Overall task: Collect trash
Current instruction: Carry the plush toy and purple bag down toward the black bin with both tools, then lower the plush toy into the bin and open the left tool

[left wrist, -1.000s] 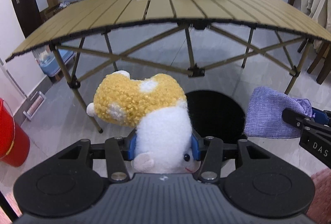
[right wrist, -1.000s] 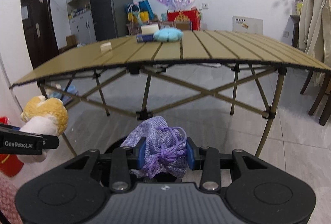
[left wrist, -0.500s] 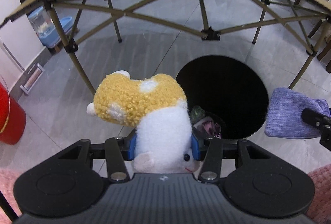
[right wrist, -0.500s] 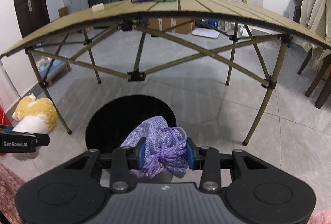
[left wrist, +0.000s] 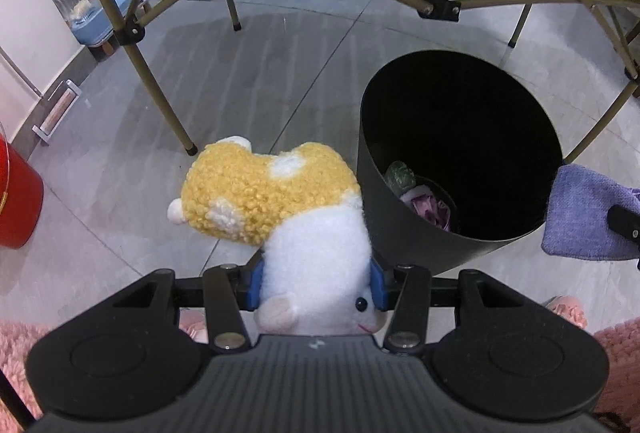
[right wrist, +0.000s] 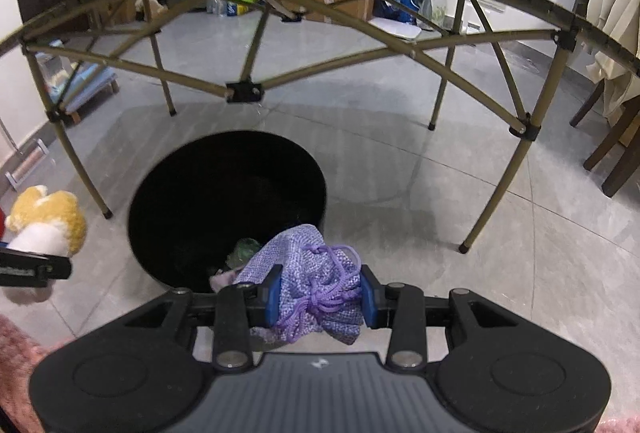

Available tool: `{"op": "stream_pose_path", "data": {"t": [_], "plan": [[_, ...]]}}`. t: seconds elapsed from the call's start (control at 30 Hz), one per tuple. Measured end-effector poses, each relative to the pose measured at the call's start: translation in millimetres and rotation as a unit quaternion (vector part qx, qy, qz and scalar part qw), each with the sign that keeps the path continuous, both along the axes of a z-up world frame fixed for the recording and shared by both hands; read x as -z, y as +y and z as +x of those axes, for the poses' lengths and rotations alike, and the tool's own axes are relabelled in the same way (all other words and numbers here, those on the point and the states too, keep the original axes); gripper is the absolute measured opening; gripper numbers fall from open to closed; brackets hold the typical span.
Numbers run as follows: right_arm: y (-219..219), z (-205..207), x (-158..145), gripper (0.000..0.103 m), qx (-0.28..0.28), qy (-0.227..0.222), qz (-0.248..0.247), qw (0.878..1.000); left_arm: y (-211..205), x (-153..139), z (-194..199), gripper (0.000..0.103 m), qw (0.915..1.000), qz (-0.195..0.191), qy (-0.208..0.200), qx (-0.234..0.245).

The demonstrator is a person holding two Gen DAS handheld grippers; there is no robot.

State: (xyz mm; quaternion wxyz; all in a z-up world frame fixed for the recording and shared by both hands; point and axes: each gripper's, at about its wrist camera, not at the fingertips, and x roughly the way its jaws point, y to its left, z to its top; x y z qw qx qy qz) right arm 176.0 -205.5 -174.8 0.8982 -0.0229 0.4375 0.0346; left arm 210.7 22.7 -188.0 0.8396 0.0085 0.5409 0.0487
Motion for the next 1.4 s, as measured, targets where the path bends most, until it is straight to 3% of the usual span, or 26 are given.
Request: {"op": "stream_pose_path", "data": {"t": [0.37, 0.7, 1.17, 1.4], "plan": [[-9, 13, 15, 0.037, 0.018, 0.019, -0.001, 1.0, 2, 10, 6, 0.049, 0.9995, 0.009, 0.027, -0.01], [-22, 8, 10, 0.037, 0.031, 0.005, -0.003, 1.0, 2, 10, 6, 0.049, 0.9995, 0.007, 0.031, -0.006], [-38, 7, 13, 0.037, 0.052, 0.01, -0.001, 0.999, -21, -3, 7, 0.049, 0.9994, 0.028, 0.014, 0.014], [-42, 9, 15, 0.037, 0.06, 0.018, -0.001, 0.998, -47, -19, 24, 0.049, 0.9992, 0.02, -0.01, 0.033]]}}
